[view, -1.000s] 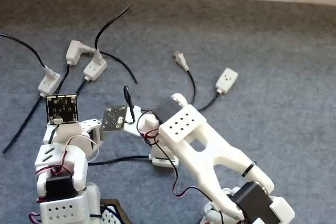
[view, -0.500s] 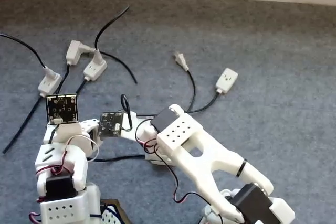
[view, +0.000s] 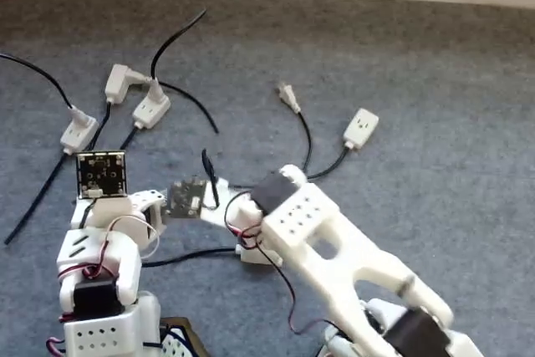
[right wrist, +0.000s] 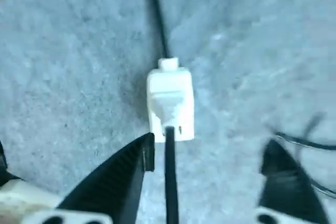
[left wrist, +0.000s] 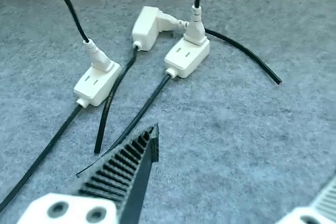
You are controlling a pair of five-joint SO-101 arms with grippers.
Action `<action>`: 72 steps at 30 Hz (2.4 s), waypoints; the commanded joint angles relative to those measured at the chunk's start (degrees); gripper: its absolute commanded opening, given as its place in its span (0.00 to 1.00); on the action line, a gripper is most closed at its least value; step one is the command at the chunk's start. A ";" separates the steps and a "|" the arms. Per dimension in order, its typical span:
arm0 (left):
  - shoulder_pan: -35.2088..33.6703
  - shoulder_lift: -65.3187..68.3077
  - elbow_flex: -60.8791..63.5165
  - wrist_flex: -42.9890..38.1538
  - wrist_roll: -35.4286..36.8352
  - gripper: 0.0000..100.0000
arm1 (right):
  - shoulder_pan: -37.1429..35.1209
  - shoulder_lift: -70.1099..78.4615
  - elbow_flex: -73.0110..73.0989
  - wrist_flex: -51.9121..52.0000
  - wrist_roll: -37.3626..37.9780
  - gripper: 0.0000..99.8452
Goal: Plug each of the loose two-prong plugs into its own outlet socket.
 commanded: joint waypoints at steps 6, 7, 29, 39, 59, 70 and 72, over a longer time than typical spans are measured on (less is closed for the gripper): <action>4.44 0.04 -5.67 6.68 -0.70 0.47 | 12.00 -7.60 -39.78 20.18 -16.44 0.38; 6.64 0.04 -7.52 9.67 -2.37 0.47 | 17.10 -7.87 -41.36 20.53 -17.32 0.38; 26.24 62.73 -43.03 21.27 -42.55 0.35 | 41.80 -39.78 52.53 -35.30 -17.93 0.38; 38.11 73.98 -40.57 10.20 -42.29 0.35 | 49.63 -39.96 56.13 -41.89 -21.98 0.38; 48.04 94.20 -37.58 -6.24 -42.11 0.34 | 49.98 -40.04 55.25 -41.54 -21.54 0.38; 48.04 94.73 -38.46 -6.07 -44.57 0.12 | 49.89 -40.04 55.16 -41.54 -21.54 0.38; 48.04 94.73 -38.64 -4.92 -45.19 0.11 | 49.89 -40.04 55.16 -41.54 -21.54 0.38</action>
